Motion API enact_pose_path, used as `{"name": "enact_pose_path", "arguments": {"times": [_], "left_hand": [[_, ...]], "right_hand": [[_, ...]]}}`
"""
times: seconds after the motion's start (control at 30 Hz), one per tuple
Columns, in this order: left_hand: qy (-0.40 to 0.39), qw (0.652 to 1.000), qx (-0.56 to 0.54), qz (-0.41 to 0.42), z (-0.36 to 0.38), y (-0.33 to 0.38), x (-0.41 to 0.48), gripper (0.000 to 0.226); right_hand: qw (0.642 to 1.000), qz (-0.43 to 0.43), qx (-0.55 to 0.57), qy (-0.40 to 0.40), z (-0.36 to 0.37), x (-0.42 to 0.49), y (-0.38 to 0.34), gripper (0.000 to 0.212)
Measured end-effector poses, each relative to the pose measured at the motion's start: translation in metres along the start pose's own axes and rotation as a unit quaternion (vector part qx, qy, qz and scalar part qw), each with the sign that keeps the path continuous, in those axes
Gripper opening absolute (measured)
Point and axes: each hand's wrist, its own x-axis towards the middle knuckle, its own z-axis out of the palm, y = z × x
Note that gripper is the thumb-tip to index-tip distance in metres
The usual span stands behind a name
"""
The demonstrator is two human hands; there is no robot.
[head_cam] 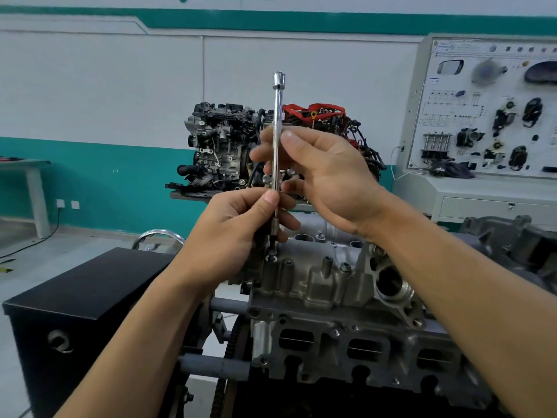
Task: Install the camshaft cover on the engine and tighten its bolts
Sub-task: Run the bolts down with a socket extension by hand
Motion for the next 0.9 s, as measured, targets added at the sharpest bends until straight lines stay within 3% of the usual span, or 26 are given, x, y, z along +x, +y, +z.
{"name": "enact_pose_path", "arguments": {"times": [0.13,0.27,0.5,0.63,0.73,0.9], "left_hand": [[0.011,1.0,-0.003,0.013,0.0031,0.0003,-0.001,0.032],[0.053,0.998,0.004,0.042,0.006,-0.0033,-0.001,0.032],[0.033,0.999,-0.006,0.024,0.0038,-0.0041,-0.0026,0.036],[0.043,0.998,0.002,0.048,0.0059,-0.0042,-0.0028,0.033],[0.062,0.996,0.008,0.063,0.0078,-0.0056,-0.0012,0.027],[0.024,0.999,-0.006,0.028,0.0015,-0.0061,-0.0007,0.032]], "right_hand": [[1.0,-0.011,0.007,0.016,-0.001,-0.0009,-0.0004,0.012],[0.998,-0.028,0.029,0.037,-0.001,-0.001,-0.0003,0.025],[1.0,0.009,0.013,0.001,0.0013,-0.003,-0.0025,0.031],[0.999,-0.03,-0.018,0.03,0.0008,-0.0021,-0.0018,0.016],[0.997,-0.052,-0.005,0.053,-0.0006,-0.0016,-0.0014,0.017],[1.0,-0.008,0.002,0.0,0.0012,-0.001,-0.0022,0.029]]}}
